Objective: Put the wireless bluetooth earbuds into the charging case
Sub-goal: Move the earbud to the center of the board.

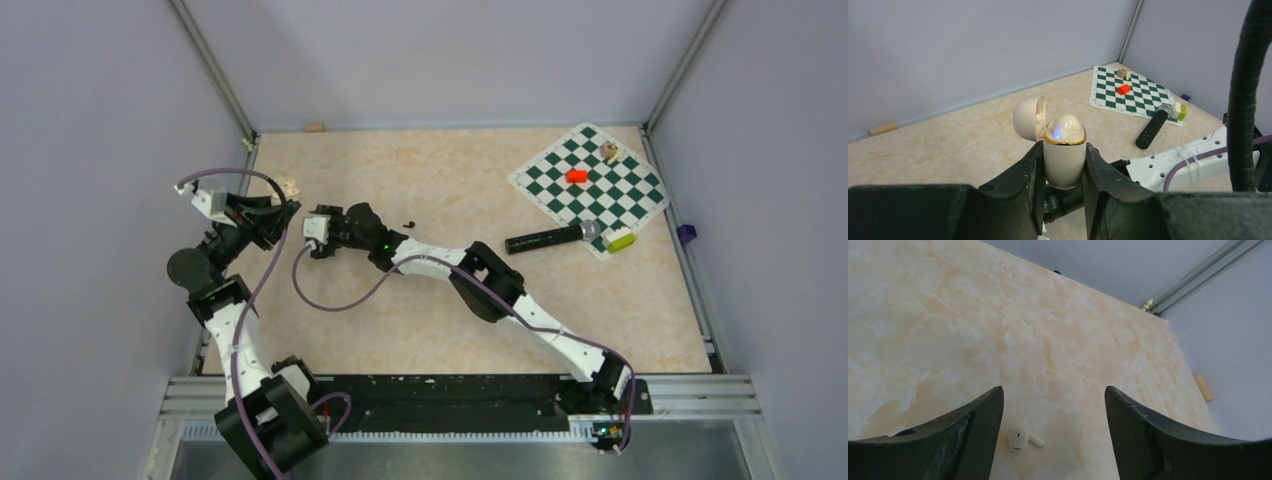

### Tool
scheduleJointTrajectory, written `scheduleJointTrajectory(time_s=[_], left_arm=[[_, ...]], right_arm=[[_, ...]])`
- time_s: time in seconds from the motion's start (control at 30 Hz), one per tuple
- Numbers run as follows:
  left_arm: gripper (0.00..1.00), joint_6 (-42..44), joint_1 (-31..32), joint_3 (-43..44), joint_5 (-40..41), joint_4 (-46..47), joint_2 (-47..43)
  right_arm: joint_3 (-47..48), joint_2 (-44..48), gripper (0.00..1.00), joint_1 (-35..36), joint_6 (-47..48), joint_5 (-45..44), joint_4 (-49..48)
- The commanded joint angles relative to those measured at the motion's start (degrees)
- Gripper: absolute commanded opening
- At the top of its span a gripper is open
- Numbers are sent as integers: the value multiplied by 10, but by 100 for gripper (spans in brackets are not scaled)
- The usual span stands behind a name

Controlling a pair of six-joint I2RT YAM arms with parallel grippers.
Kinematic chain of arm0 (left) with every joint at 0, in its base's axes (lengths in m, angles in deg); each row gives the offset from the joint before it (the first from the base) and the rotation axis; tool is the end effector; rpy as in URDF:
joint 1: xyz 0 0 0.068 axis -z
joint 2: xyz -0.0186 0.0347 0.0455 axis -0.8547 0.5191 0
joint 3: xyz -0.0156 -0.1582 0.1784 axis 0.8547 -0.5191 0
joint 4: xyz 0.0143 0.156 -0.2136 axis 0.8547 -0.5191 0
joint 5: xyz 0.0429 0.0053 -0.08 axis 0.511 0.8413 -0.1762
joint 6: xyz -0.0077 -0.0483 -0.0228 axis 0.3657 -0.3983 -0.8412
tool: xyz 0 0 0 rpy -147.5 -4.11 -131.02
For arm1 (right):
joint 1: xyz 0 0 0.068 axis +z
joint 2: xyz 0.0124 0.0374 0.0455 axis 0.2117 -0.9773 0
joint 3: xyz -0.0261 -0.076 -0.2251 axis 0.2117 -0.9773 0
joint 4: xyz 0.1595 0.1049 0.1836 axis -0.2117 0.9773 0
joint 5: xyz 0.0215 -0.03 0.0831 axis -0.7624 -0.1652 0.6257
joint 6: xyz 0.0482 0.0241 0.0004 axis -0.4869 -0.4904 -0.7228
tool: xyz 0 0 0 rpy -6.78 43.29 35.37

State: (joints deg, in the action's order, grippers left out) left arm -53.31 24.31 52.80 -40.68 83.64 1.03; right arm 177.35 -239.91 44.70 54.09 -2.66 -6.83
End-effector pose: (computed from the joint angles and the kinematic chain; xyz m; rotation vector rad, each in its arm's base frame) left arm 0.1877 0.0875 0.3219 0.4018 1.3700 -0.7052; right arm 0.3109 0.4991 0.1086 -1.3796 0.9476 0.5548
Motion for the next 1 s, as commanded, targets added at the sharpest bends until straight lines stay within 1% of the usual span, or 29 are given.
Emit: scheduleJointTrajectory(time_s=[0.0,0.1,0.27,0.37,0.5,0.6,0.8,0.97], left_arm=[[0,1,-4,-2,-3,33,1],[0,-6,-4,-1,-5,42,1],[0,-15,-4,0,-7,53,2],[0,-25,-5,0,-9,64,2],[0,-43,-4,-3,-12,88,2],[0,-49,-4,-4,-11,98,3],[0,-58,-4,-7,-9,114,3],[0,-65,-4,-13,-7,125,-1]], right_arm=[[10,-18,73,25,28,-35,-20],[15,-30,73,31,69,-65,-20],[71,-59,73,35,103,-94,27],[65,-61,74,37,135,-110,24],[59,-63,74,37,167,-164,13],[30,-46,74,33,174,-198,-2],[-70,18,74,18,155,-269,-20],[-89,40,74,-10,123,-331,1]])
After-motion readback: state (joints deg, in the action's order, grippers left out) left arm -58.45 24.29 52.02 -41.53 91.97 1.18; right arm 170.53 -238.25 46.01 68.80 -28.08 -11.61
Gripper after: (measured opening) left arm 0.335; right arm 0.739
